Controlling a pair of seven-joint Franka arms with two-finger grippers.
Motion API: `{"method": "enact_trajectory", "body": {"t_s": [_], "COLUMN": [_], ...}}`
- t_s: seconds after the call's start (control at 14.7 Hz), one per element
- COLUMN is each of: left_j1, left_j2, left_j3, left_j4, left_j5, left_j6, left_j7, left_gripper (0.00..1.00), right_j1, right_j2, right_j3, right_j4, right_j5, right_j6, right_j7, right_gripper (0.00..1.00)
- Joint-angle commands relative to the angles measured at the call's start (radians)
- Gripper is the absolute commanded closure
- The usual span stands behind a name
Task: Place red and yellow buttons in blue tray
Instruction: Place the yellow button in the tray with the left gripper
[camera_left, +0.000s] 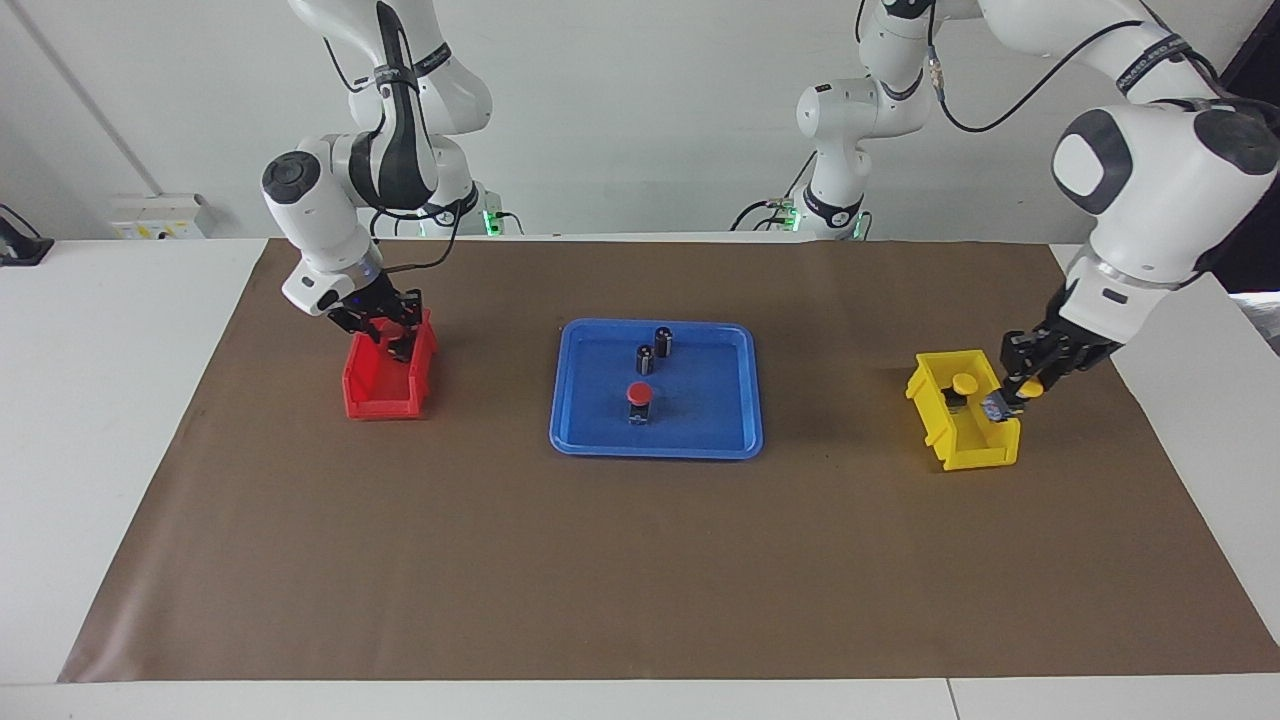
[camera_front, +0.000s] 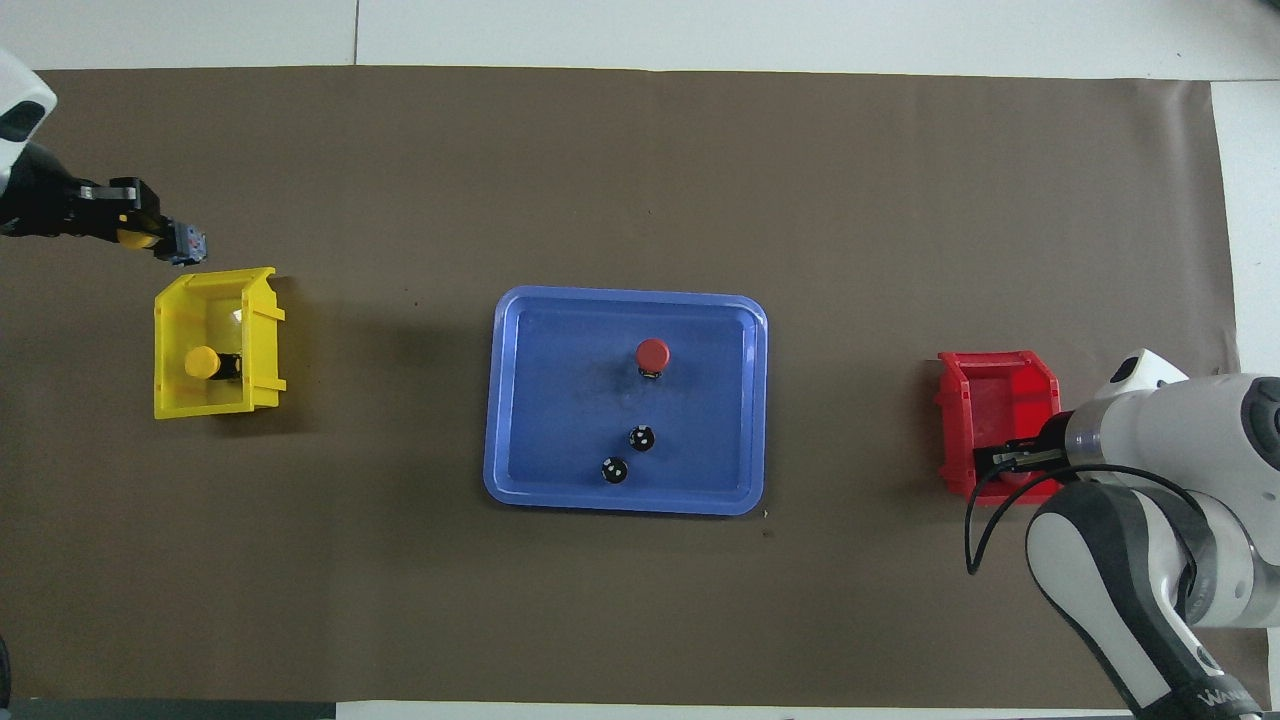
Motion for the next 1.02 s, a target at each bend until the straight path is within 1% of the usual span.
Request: {"method": "enact_trajectory", "body": {"t_s": [0.0,0.14,0.27,0.34,0.41,0.48,0.61,0.68,0.75,0.89,0.96], "left_j1": [-0.195,-0.327,-0.407,-0.428,-0.438,-0.442,-0.444,-0.450,-0.476,-0.488,-0.494], "left_j2": [-0.018,0.002,0.037,0.060,0.092,0.121,0.144,0.173,0.193,0.211,0.212], "left_j3": [0.010,0.010,0.010,0.010,0.010,0.010,0.010,0.010,0.010,0.009,0.009], "left_j4": [-0.013,-0.036,-0.064,-0.067,-0.059,-0.052,-0.053,-0.047,-0.038,-0.038,-0.038], "left_j5": [-0.003,-0.003,-0.003,-0.003,-0.003,-0.003,0.005,0.020,0.020,0.014,0.011], "left_j6": [-0.017,0.018,0.088,0.112,0.128,0.147,0.153,0.156,0.164,0.176,0.178], "left_j7": [-0.182,-0.302,-0.353,-0.363,-0.364,-0.364,-0.360,-0.360,-0.360,-0.360,-0.360], "left_gripper": [0.97,0.98,0.98,0.98,0.98,0.98,0.98,0.98,0.98,0.98,0.98], "right_j1": [-0.032,-0.043,-0.043,-0.043,-0.044,-0.044,-0.038,-0.034,-0.034,-0.030,-0.017], "right_j2": [-0.022,-0.027,-0.030,-0.028,-0.022,-0.006,0.048,0.071,0.096,0.139,0.162], "right_j3": [0.002,0.002,0.002,0.002,0.002,0.002,0.002,0.002,0.003,0.011,0.013], "right_j4": [-0.029,-0.041,-0.042,-0.035,-0.013,0.044,0.185,0.251,0.314,0.426,0.475], "right_j5": [0.007,0.007,0.007,0.007,0.006,0.004,-0.006,-0.009,-0.013,-0.014,-0.014], "right_j6": [0.012,0.009,0.004,-0.003,-0.025,-0.082,-0.214,-0.273,-0.328,-0.409,-0.431], "right_j7": [-0.048,-0.062,-0.063,-0.063,-0.065,-0.063,-0.062,-0.062,-0.062,-0.054,-0.045], "right_gripper": [0.51,0.58,0.70,0.72,0.72,0.72,0.72,0.72,0.72,0.72,0.72]}}
